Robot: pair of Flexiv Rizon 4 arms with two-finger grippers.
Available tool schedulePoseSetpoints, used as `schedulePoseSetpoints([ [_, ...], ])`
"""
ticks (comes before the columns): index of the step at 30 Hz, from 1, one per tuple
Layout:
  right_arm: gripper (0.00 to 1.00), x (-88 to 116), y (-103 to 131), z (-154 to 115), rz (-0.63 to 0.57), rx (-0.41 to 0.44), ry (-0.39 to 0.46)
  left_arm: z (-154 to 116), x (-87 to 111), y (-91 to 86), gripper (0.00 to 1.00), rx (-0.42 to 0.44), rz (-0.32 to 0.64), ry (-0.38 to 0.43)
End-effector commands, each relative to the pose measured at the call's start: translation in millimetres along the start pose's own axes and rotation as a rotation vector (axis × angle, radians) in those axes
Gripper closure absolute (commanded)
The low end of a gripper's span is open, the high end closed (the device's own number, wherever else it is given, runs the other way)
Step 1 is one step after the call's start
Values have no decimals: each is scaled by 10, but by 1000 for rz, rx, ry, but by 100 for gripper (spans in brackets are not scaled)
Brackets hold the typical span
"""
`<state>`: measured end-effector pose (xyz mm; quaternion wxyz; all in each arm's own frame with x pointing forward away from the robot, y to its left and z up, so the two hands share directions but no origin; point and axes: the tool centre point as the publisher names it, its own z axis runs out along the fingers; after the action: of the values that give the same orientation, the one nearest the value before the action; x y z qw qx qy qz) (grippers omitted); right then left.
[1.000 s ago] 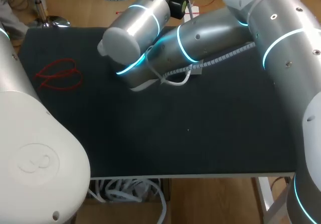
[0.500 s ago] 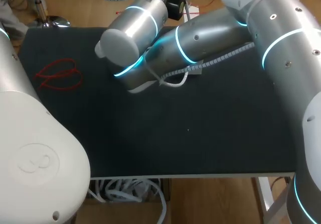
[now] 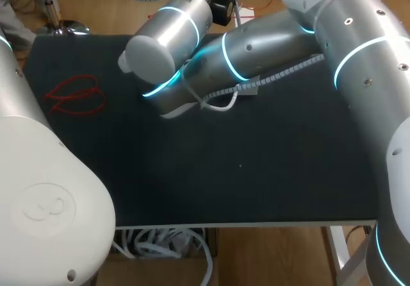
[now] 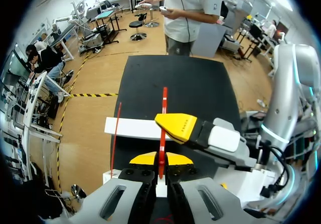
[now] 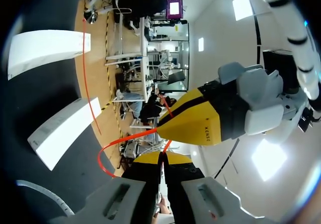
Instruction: Grab the tape and strap the tape.
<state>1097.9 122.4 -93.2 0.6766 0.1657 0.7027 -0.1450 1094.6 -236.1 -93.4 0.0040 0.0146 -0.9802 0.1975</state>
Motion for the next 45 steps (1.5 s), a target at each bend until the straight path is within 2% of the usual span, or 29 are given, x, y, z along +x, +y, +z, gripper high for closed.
schedulePoseSetpoints([
  [1, 100, -36, 15, -10, -1, 2, 8, -11, 5, -12, 100, -5, -1, 0],
  [41, 100, -116, 69, -36, 30, -19, 34, -11, 5, -12, 100, -5, -1, 0],
  [45, 100, -118, 82, -29, 41, -13, 56, -11, 5, -12, 100, -5, -1, 0],
])
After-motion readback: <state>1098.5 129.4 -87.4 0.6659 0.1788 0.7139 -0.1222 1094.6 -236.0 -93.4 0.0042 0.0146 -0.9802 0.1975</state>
